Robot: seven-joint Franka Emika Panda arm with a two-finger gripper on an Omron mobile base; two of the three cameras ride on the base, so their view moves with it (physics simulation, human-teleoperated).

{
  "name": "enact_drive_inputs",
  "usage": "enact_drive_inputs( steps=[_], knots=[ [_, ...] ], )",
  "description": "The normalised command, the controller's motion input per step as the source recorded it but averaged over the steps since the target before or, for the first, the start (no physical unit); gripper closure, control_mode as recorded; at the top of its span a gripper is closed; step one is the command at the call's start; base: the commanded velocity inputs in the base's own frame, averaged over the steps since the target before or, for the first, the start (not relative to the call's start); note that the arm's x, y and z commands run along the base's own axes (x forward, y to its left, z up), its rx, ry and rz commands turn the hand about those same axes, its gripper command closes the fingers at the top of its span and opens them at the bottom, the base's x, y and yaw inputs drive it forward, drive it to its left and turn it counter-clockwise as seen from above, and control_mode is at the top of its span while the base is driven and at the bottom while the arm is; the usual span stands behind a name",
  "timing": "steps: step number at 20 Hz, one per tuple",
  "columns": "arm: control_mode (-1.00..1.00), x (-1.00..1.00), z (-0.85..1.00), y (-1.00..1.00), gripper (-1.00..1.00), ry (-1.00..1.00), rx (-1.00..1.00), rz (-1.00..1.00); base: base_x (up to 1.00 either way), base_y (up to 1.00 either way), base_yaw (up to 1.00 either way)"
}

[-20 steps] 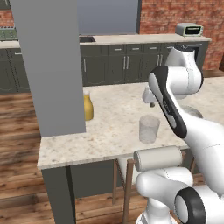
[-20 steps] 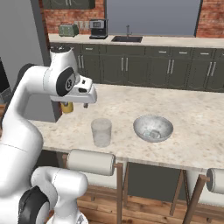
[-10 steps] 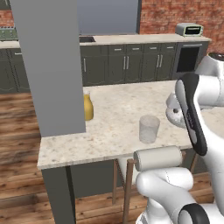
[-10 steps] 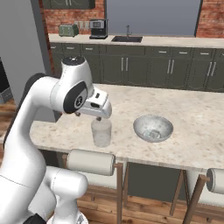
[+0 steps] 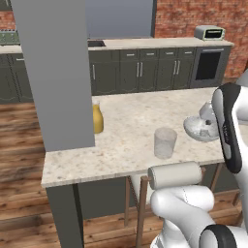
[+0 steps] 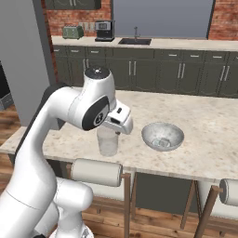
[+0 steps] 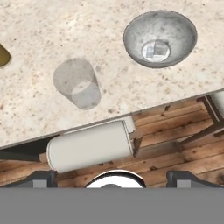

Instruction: There are two ice cubes in the ice bowl. Place both ice cubes in the glass cup.

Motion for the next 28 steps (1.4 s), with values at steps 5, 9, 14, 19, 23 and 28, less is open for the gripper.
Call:
enact_drive_inputs(
  steps=[5, 9, 14, 19, 23, 28],
  knots=[
    [-1.00, 0.00, 0.00, -0.24, -1.00, 0.00, 0.03, -0.08, 0.00, 0.00, 0.00],
    [-1.00, 0.00, 0.00, -0.09, -1.00, 0.00, 0.00, 0.00, 0.00, 0.00, 0.00],
    [-1.00, 0.00, 0.00, -0.06, -1.00, 0.00, 0.00, 0.00, 0.00, 0.00, 0.00],
    [-1.00, 0.07, -0.02, -0.22, -1.00, 0.00, 0.00, 0.00, 0.00, 0.00, 0.00],
    [-1.00, 0.25, -0.05, -0.42, -1.00, 0.00, 0.00, 0.00, 0.00, 0.00, 0.00],
    [-1.00, 0.34, 0.00, -0.35, -1.00, -0.01, 0.01, 0.00, 0.00, 0.00, 0.00]
  ],
)
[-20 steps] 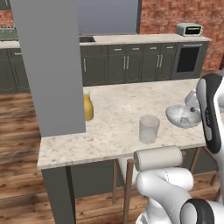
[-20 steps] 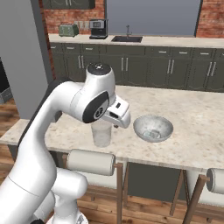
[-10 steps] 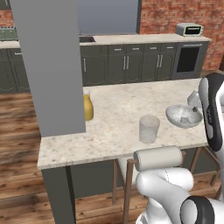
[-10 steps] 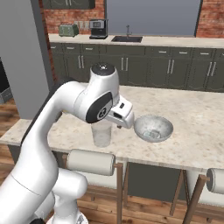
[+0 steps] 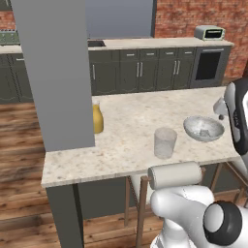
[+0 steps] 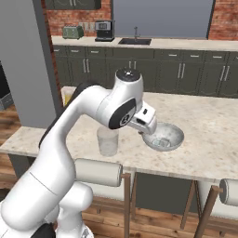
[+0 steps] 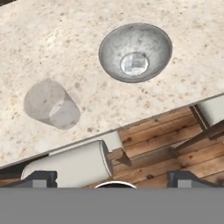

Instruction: There are two ice cubes in the ice bowl. Place both ice cubes in the glass cup.

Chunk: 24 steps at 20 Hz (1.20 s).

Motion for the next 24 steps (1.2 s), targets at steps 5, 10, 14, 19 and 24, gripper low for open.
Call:
enact_drive_inputs(
  steps=[5, 10, 14, 19, 24],
  knots=[
    [-1.00, 0.49, -0.02, -0.28, -1.00, 0.00, 0.00, 0.01, 0.00, 0.00, 0.00],
    [-1.00, 0.53, -0.08, -0.26, -1.00, 0.00, 0.00, 0.01, 0.00, 0.00, 0.00],
    [-1.00, 0.33, -0.21, -0.27, -1.00, 0.02, 0.00, 0.01, 0.00, 0.00, 0.00],
    [-1.00, 0.19, -0.48, -0.11, -1.00, 0.15, 0.00, 0.00, 0.00, 0.00, 0.00],
    [-1.00, 0.32, -0.48, 0.00, -1.00, 0.20, 0.00, 0.00, 0.00, 0.00, 0.00]
  ],
)
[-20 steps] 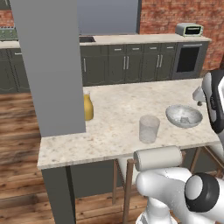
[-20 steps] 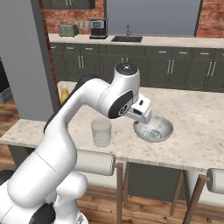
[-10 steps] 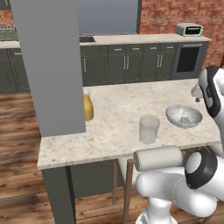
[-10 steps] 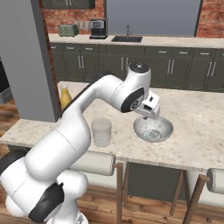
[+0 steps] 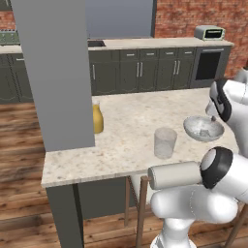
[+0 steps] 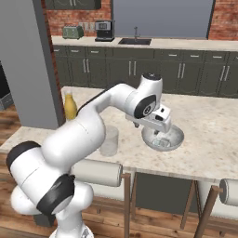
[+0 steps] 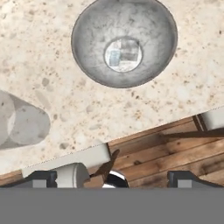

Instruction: There are two ice cubes in the ice bowl. Place both ice cubes in the glass cup.

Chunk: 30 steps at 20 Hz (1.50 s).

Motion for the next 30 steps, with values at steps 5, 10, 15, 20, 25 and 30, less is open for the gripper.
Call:
enact_drive_inputs(
  steps=[5, 10, 15, 20, 25, 30],
  knots=[
    [-1.00, 0.29, -0.31, -0.04, -1.00, 0.11, 0.00, 0.00, 0.00, 0.00, 0.00],
    [-1.00, 0.24, -0.24, -0.17, -1.00, 0.01, 0.00, 0.00, 0.00, 0.00, 0.00],
    [-1.00, 0.17, -0.14, -0.13, -1.00, 0.00, 0.00, 0.00, 0.00, 0.00, 0.00],
    [-1.00, 0.26, -0.19, -0.14, -1.00, 0.00, 0.00, 0.00, 0.00, 0.00, 0.00],
    [-1.00, 0.29, -0.21, -0.09, -1.00, 0.00, 0.00, 0.00, 0.00, 0.00, 0.00],
    [-1.00, 0.22, -0.19, -0.07, -1.00, 0.00, 0.00, -0.03, 0.00, 0.00, 0.00]
  ],
)
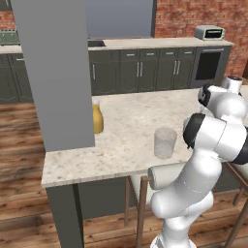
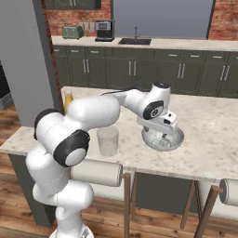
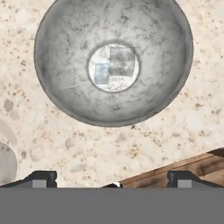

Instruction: There are two ice cubes in the ice bowl. Place both ice cubes in the glass cup.

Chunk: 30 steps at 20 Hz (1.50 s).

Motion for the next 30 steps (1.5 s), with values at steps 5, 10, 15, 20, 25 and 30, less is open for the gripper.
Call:
enact_drive_inputs(
  steps=[5, 10, 15, 20, 25, 30],
  knots=[
    [-1.00, 0.21, -0.21, -0.05, -1.00, 0.00, 0.00, -0.09, 0.00, 0.00, 0.00],
    [-1.00, 0.21, -0.23, -0.05, -1.00, 0.00, 0.00, -0.09, 0.00, 0.00, 0.00],
    [-1.00, 0.18, -0.29, -0.11, -1.00, 0.00, 0.00, -0.05, 0.00, 0.00, 0.00],
    [-1.00, 0.23, -0.20, -0.15, -1.00, 0.00, 0.00, 0.00, 0.00, 0.00, 0.00],
    [-1.00, 0.19, -0.16, -0.19, -1.00, 0.01, 0.00, 0.00, 0.00, 0.00, 0.00],
    [-1.00, 0.24, -0.15, -0.15, -1.00, 0.01, 0.00, 0.00, 0.00, 0.00, 0.00]
  ],
)
